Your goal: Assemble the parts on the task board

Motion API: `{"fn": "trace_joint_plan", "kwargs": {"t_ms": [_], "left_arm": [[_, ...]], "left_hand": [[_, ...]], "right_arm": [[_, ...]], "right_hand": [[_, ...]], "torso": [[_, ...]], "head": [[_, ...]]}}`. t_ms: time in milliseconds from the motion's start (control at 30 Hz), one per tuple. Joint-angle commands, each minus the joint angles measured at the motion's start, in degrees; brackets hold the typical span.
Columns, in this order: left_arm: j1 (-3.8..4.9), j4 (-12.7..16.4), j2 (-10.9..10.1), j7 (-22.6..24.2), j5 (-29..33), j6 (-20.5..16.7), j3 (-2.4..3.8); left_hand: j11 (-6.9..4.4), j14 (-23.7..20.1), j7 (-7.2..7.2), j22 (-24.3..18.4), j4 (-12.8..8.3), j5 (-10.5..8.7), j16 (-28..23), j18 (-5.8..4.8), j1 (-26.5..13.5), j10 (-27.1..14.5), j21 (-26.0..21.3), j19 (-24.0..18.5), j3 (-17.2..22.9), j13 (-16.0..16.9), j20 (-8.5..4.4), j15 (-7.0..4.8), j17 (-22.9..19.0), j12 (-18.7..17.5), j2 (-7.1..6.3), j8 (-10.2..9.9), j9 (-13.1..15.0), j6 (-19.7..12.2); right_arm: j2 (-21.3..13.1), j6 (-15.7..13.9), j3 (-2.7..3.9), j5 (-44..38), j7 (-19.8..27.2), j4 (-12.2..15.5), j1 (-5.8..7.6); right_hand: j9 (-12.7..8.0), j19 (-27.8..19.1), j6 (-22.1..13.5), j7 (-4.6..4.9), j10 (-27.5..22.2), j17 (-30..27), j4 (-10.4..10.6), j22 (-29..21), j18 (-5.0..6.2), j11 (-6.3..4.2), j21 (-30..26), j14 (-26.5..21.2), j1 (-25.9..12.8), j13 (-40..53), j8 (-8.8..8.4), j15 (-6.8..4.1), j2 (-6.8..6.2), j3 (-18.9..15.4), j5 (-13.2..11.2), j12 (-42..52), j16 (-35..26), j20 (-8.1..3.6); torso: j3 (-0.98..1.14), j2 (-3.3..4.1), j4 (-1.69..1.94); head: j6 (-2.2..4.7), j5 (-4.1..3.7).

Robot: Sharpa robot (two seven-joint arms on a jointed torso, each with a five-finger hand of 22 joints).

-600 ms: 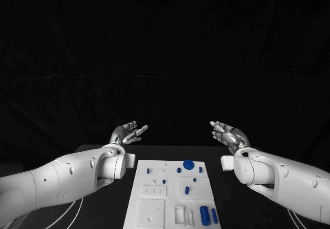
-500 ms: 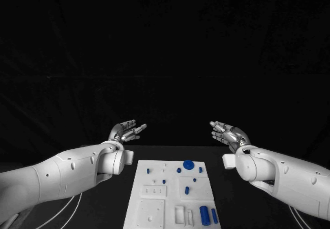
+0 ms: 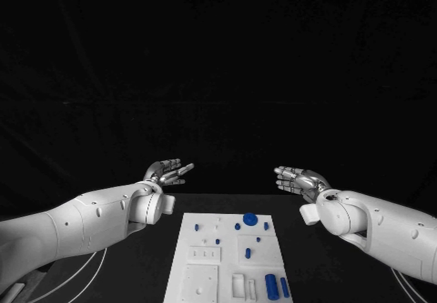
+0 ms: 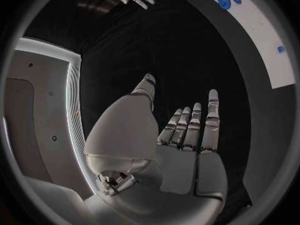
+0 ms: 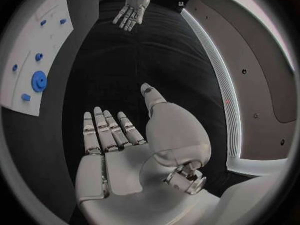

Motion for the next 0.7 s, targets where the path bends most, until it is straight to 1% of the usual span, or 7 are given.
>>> {"fn": "trace_joint_plan", "kwargs": {"t_ms": [33,167,267,300,333,500,700], "left_arm": [[0.11,0.24,-0.09,-0.14,0.3,2.45,0.05],[0.15,0.83,-0.61,0.28,0.17,2.98,0.06],[0.25,1.68,-1.25,0.33,-0.35,3.42,0.06],[0.35,2.33,-1.7,0.28,-0.8,3.62,0.06],[0.45,2.86,-2.08,0.2,-1.21,3.86,0.07],[1.2,6.14,-4.13,-0.02,-3.36,5.14,0.11],[2.47,10.75,-6.53,0.0,-5.36,6.67,0.18]], "left_hand": [[0.65,2.47,0.57,0.14,-1.76,0.14,0.43,1.3,-0.29,3.08,0.35,0.85,-0.35,0.18,-0.08,0.14,0.15,0.31,1.64,0.27,0.12,1.52],[1.49,15.47,1.41,0.55,-7.56,0.93,1.57,1.86,0.68,14.39,1.79,3.83,-2.03,0.66,-1.07,0.98,0.79,0.83,5.49,1.25,0.68,11.57],[1.42,22.69,1.57,1.15,-10.53,1.71,1.8,-1.55,1.93,23.73,4.06,7.3,-3.12,0.98,-5.05,0.67,1.03,1.23,7.07,1.52,0.93,17.95],[1.11,26.87,1.72,1.7,-11.58,2.89,3.12,-2.43,3.11,28.73,5.55,9.71,-2.84,0.98,-7.05,0.2,1.54,2.03,7.84,2.47,1.38,24.94],[0.67,28.92,1.44,2.13,-12.26,3.02,3.51,-3.11,3.89,30.43,6.58,11.17,-2.68,1.0,-8.26,-0.59,1.69,1.66,8.01,2.44,1.42,27.02],[-2.2,38.18,-0.04,5.53,-15.4,4.33,6.53,-5.28,7.28,39.76,12.66,16.33,-1.4,1.11,-13.38,-4.83,3.52,1.48,8.49,2.89,1.73,32.29],[-3.86,40.98,-1.0,14.05,-18.89,3.64,9.63,-7.99,8.13,43.97,23.6,12.73,-1.66,1.13,-17.06,-6.92,5.45,1.21,8.53,1.81,1.72,36.3]], "right_arm": [[0.29,2.56,0.04,-6.41,-1.3,-0.5,0.04],[0.88,1.6,0.04,-14.15,-1.44,-1.63,0.04],[1.4,0.97,0.04,-21.29,-1.39,-2.42,0.03],[1.69,0.63,0.04,-25.63,-1.25,-2.76,0.03],[1.91,0.39,0.05,-28.86,-1.12,-2.98,0.03],[2.99,-1.09,0.06,-42.7,-0.16,-3.68,0.02],[3.98,-1.13,0.08,-56.62,-0.05,-3.56,0.03]], "right_hand": [[0.11,1.74,1.05,3.71,1.47,0.14,-1.57,0.2,0.89,-0.11,0.55,1.65,1.6,0.13,0.3,0.04,-0.26,0.3,-0.32,0.35,0.33,-0.09],[0.34,6.93,5.99,3.04,5.96,0.34,-4.56,0.53,1.32,-0.77,1.41,6.62,3.73,0.32,0.51,-0.62,-1.01,1.26,-1.23,0.53,0.51,-0.68],[0.85,21.71,16.06,1.93,20.35,1.22,-7.58,1.47,1.91,-2.5,4.01,23.37,5.62,0.99,1.08,-2.73,-1.51,3.22,-1.17,1.09,1.35,-2.36],[1.4,27.12,23.74,1.36,26.95,1.47,-8.86,1.6,1.84,-3.56,4.76,27.52,5.58,1.3,1.52,-4.21,-1.51,4.81,-0.91,1.45,1.52,-3.71],[1.87,29.99,28.5,0.9,28.97,1.84,-9.63,1.85,2.22,-4.35,5.64,30.4,5.84,1.29,2.0,-5.51,-1.4,5.85,-0.99,1.45,2.13,-4.7],[2.6,44.54,35.26,-0.83,36.97,4.96,-12.73,3.81,3.14,-7.65,11.42,46.26,6.22,1.29,2.62,-11.67,-2.09,11.0,-0.79,1.57,5.68,-10.82],[2.61,52.31,39.7,-2.31,41.48,10.93,-12.41,7.52,2.37,-9.64,18.11,53.66,5.71,1.22,1.85,-14.65,-4.24,13.21,0.36,1.37,11.57,-15.43]], "torso": [[0.03,0.07,0.02],[0.02,0.13,0.08],[0.06,0.24,0.06],[0.07,0.43,0.12],[0.06,0.64,0.16],[-0.09,1.78,0.35],[-0.37,3.35,0.81]], "head": [[-0.15,0.13],[-0.56,0.2],[-0.99,0.34],[-1.11,0.36],[-1.12,0.34],[-1.24,0.02],[-1.77,-0.11]]}}
